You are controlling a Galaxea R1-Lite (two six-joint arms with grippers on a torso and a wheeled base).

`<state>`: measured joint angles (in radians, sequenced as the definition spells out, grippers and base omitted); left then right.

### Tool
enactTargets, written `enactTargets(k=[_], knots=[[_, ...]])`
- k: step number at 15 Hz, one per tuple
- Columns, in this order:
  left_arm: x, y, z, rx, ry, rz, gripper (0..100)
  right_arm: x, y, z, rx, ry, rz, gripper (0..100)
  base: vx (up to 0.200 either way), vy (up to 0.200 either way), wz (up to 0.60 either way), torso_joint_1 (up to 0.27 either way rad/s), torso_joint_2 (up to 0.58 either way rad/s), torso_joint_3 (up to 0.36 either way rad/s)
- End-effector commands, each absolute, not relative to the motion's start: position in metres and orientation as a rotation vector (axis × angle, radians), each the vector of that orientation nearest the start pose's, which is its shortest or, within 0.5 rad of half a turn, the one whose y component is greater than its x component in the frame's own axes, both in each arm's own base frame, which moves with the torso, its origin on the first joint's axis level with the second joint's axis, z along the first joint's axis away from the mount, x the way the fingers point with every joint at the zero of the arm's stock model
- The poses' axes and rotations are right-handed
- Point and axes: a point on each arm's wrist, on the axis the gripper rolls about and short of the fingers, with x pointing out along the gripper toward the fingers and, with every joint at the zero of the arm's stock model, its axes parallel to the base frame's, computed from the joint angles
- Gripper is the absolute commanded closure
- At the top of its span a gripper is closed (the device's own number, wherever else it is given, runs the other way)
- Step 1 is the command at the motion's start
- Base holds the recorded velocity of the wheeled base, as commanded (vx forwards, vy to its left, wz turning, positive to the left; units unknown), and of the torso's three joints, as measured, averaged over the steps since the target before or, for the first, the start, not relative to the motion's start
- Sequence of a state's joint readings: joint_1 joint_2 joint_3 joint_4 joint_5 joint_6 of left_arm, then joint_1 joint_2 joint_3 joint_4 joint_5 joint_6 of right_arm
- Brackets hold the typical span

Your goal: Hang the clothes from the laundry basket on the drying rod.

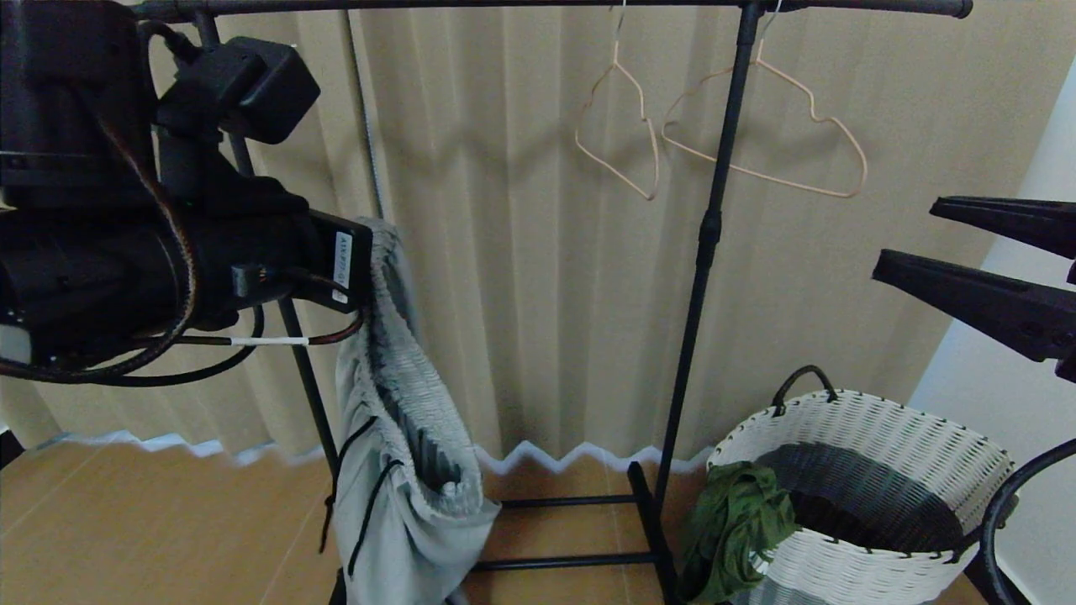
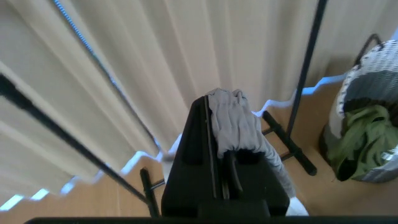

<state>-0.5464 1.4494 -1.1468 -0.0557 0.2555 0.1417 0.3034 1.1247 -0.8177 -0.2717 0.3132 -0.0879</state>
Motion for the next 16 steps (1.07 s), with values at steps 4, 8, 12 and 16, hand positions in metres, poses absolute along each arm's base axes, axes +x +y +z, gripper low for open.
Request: enactTargets(k=[4,8,12,16], knots=[[0.184,-0.086,0.288,0.244,0.197,-0.233,100,0.162,0.020,0.260,-0.194,0.091,0.361,0,0.000,0.000,0.00,0.000,0.00,0.000],[0.163,-0.058,0.276,0.231,0.210,-0.176,100,0.165,0.010,0.256,-0.204,0.107,0.274,0,0.000,0.000,0.00,0.000,0.00,0.000],[0.145,-0.044,0.271,0.216,0.196,-0.162,100,0.163,0.006,0.249,-0.273,0.118,0.227,0,0.000,0.000,0.00,0.000,0.00,0.000],[0.137,-0.040,0.273,0.211,0.175,-0.150,100,0.164,0.005,0.232,-0.289,0.091,0.171,0,0.000,0.000,0.00,0.000,0.00,0.000]])
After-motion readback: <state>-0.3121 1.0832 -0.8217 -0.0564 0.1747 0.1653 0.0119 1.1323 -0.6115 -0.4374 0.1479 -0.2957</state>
